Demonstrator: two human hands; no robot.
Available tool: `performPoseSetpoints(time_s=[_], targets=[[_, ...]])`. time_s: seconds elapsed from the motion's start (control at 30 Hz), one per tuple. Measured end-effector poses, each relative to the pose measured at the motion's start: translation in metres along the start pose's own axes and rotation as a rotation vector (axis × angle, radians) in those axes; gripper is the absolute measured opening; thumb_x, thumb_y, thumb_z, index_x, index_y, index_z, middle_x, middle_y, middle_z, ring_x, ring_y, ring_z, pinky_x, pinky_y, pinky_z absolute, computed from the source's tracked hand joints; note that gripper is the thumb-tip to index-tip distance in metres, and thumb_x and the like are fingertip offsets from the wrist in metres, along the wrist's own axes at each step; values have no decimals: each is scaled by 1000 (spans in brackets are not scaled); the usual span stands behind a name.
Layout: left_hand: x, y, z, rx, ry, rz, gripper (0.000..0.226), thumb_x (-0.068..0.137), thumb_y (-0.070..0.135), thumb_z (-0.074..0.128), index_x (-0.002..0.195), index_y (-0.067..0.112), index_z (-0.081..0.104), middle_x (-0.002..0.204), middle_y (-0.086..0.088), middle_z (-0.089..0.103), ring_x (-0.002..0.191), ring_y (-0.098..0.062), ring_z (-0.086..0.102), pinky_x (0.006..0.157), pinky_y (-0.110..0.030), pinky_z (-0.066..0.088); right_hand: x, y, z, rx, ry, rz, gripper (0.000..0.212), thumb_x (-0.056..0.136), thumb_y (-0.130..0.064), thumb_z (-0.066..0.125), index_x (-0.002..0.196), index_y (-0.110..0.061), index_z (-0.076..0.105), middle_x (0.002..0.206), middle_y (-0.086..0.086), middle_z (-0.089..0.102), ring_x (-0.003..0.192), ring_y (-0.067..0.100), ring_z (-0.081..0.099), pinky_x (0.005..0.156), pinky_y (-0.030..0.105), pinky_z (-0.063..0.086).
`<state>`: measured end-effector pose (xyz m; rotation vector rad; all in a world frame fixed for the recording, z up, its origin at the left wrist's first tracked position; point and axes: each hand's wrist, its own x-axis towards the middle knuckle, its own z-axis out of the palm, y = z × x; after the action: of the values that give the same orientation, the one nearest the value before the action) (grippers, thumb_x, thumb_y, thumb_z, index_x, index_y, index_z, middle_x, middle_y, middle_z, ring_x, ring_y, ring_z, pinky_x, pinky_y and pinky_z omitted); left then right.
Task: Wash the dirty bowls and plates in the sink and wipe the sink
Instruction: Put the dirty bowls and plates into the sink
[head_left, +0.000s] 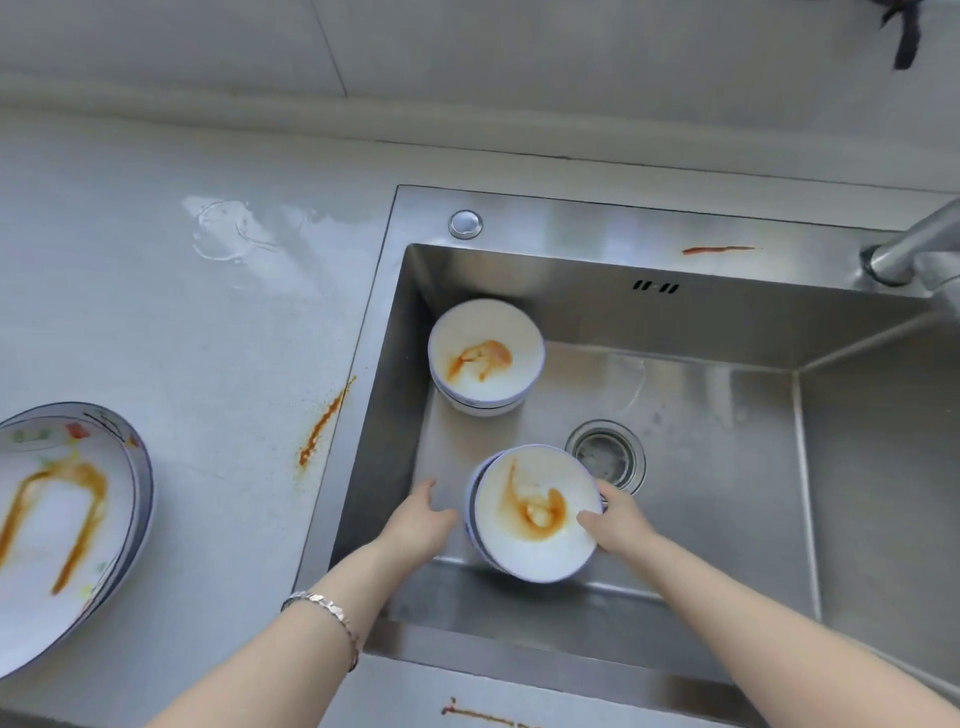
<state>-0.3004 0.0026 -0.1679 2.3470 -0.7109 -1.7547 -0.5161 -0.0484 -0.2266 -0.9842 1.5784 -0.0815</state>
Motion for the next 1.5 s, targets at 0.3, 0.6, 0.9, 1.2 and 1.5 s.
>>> performPoseSetpoints(time_s=[0.3,0.6,0.9,1.2,1.5], targets=[[14,14,11,7,-166,85,40,91,-2,37,114,30,45,104,-10,55,87,-24,51,85,-44,52,8,8,2,43,-100,67,53,83,12,44,129,-15,49,86,1,57,86,24,54,53,19,48],[24,9,10,-52,-178,108,59,84,-9,42,125,34,45,106,1,59,97,-24,57,86,-42,52,8,12,15,175,-286,97,55,88,14,35,125,-27,39,111,6,52,99,22,52,51,17,51],[35,46,35,-232,-176,200,48,90,-9,41,130,16,45,109,11,54,103,-15,55,78,-22,49,28,8,-23,112,53,-21,51,84,17,40,131,-3,45,102,9,54,85,22,53,48,6,44],[35,44,20,109,-115,224,53,95,10,47,145,13,29,148,-2,36,129,-17,45,95,-16,32,59,-38,-45,519,238,92,47,93,9,35,138,-6,35,136,18,42,116,37,46,80,47,48],[-14,38,-36,266,-20,327,38,94,18,46,132,20,47,117,5,56,100,-13,57,83,-21,45,2,-62,-19,-117,31,168,12,90,-11,47,78,-12,48,65,8,44,51,20,41,54,28,36]])
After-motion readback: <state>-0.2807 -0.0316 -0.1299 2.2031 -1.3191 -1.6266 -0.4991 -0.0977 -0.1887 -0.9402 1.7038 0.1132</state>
